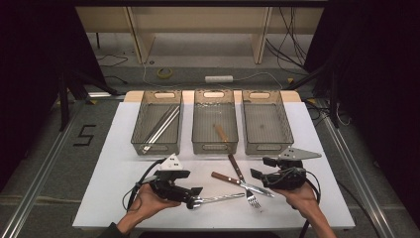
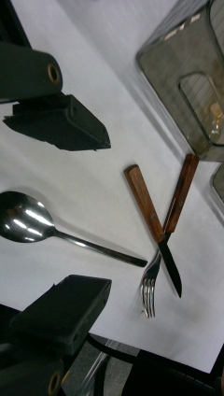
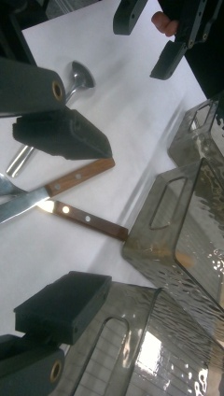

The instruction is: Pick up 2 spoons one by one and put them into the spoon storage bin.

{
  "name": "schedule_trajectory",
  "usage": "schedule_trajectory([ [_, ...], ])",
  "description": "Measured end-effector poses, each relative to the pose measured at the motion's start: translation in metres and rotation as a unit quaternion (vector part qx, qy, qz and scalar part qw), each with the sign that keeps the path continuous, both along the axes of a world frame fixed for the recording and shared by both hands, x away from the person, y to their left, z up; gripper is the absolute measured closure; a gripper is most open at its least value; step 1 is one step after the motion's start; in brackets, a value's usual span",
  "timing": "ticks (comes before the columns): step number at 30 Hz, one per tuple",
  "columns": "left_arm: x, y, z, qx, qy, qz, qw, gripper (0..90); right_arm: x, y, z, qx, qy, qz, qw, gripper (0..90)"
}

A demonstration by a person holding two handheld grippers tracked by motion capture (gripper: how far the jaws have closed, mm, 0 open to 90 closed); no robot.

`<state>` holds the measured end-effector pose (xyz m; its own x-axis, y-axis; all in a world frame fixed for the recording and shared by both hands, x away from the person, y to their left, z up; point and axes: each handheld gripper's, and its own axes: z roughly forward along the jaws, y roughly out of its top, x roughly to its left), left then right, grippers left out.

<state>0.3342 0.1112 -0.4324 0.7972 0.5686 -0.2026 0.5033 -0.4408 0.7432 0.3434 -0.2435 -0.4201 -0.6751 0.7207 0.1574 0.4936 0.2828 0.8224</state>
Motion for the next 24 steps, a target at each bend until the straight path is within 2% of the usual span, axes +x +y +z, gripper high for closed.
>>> schedule_trajectory([
  [4,0.002,-0.007,0.000,0.020,-0.002,-0.009,0.9998,28.1,-0.003,-0.001,-0.001,0.001,0.002,-0.002,1.0000,32.9],
  [8,0.004,-0.017,-0.002,0.042,0.003,-0.029,0.9987,30.7,-0.008,-0.002,-0.001,0.004,-0.001,0.000,1.0000,32.8],
  [16,0.008,-0.028,-0.005,0.061,0.021,-0.046,0.9968,35.7,-0.015,-0.003,-0.004,0.002,0.002,0.001,1.0000,32.8],
  [22,0.009,-0.041,-0.006,0.082,0.029,-0.065,0.9941,40.6,-0.018,-0.005,-0.005,0.005,0.005,-0.002,1.0000,32.7],
  [24,0.009,-0.045,-0.008,0.095,0.029,-0.073,0.9924,42.5,-0.019,-0.006,-0.006,0.006,0.005,-0.002,1.0000,32.7],
])
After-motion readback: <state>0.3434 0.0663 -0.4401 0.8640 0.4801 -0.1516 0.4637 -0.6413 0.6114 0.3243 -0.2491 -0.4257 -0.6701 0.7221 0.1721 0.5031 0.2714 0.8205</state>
